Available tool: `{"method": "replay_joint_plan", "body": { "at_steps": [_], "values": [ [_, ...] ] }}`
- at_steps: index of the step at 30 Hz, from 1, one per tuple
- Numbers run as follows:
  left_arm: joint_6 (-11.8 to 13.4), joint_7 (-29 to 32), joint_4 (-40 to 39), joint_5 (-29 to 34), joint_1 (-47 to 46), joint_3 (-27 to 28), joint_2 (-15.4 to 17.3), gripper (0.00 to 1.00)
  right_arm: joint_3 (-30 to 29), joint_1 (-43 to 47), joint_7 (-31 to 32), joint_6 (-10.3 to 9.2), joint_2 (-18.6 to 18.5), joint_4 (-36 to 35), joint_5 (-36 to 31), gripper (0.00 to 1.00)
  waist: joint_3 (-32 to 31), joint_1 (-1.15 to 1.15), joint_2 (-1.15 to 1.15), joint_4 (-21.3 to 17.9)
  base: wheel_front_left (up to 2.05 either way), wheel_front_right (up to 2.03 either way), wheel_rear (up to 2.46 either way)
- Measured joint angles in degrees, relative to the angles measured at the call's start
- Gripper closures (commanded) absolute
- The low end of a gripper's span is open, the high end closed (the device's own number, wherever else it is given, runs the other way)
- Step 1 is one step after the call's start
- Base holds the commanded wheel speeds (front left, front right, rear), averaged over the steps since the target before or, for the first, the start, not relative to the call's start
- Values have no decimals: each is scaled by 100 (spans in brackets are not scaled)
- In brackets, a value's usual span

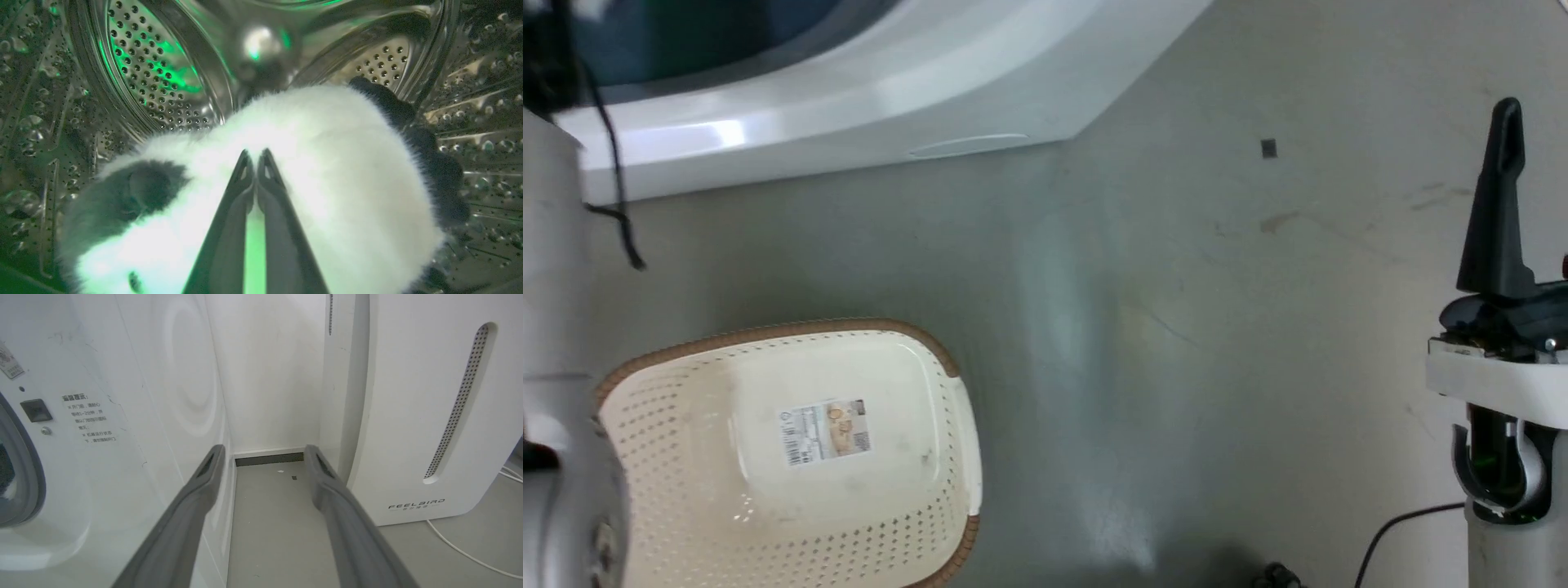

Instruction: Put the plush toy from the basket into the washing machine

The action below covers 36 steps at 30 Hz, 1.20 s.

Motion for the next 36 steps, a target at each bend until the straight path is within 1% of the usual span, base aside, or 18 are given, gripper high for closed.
{"method": "replay_joint_plan", "body": {
  "at_steps": [5, 10, 11, 12, 18, 23, 30, 36],
  "values": [
    [-4, -1, 157, 2, -417, 105, 243, 100, 57, -54, 0, 0, -1, -14, 58, 0, 202, 0, 0, -192, 0, 0, 0],
    [-8, -1, 372, 68, -710, 93, 303, 100, 96, -58, 0, 0, -1, -24, 62, 0, 364, 0, 0, -289, 0, 0, 0],
    [30, -1, 385, 101, -748, 86, 303, 59, 100, -59, 0, 0, -1, -24, 62, 0, 388, 0, 0, -297, 0, 0, 0],
    [70, -1, 367, 135, -770, 82, 304, 0, 99, -62, 0, 0, -1, -25, 62, 0, 408, 0, 0, -301, 0, 0, 0],
    [73, -9, 456, 151, -781, 79, 313, 0, 107, -81, 0, 0, -1, -16, 59, 0, 382, 0, 0, -248, 0, 0, 0],
    [76, -10, 419, 98, -563, 157, 254, 0, 114, -83, 0, 0, -1, 9, 2, 0, 257, -1, 0, -155, 0, 0, 0],
    [99, -10, 230, 26, 175, 307, -24, 0, 136, -82, 0, 0, -1, 70, -102, 0, -66, -1, 0, -2, 0, 0, 0],
    [129, -9, -205, 78, 878, 337, -347, 0, 123, -25, 0, 0, -1, 115, -279, 0, -399, -1, 0, 172, 0, 0, 0]
  ]
}}
